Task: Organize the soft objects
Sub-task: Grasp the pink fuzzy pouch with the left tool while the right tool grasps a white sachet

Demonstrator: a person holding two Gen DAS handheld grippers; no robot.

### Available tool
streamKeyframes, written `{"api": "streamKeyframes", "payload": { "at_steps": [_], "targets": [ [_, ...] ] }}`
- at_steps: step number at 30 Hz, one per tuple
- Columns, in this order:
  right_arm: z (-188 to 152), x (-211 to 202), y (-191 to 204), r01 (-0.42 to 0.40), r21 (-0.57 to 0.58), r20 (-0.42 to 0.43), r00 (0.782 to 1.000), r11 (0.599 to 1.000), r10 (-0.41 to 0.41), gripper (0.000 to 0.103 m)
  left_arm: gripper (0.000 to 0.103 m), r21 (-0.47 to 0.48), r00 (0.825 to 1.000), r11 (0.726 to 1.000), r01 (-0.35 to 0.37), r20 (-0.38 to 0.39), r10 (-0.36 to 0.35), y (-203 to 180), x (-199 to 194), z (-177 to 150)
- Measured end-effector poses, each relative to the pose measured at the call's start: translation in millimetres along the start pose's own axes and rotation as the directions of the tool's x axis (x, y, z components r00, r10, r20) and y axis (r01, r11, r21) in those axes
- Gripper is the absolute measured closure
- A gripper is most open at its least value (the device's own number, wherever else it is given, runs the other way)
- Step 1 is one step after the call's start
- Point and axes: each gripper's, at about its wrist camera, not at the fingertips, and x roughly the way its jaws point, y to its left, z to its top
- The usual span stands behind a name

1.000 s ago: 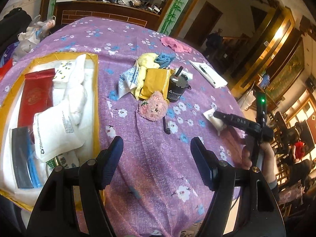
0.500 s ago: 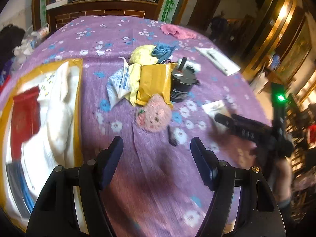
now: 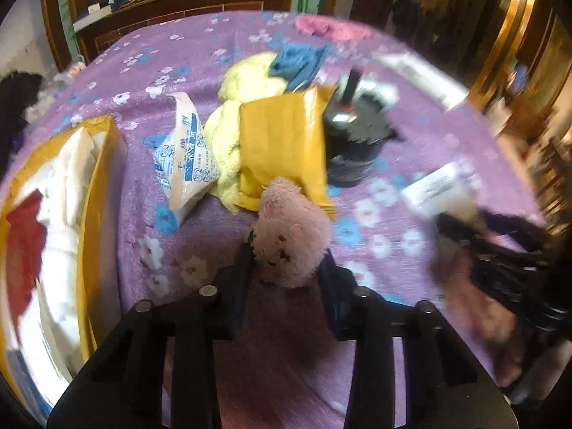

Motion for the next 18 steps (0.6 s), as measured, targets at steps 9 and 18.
{"api": "streamKeyframes", "payload": {
  "at_steps": [9, 18],
  "targets": [
    [-14, -26, -16, -0.129, 0.075, 0.093, 0.988, 0.989, 0.122, 0.084, 0.070, -0.089, 0.990, 0.988, 0.125, 0.074, -0.119, 8, -53, -35],
    [-43, -60, -4, -0.264, 0.085, 0.137, 0.958, 0.961, 0.251, 0.094, 0.070, -0.177, 0.974, 0.969, 0.172, 0.177, -0.141, 19, -115, -81]
  ]
}}
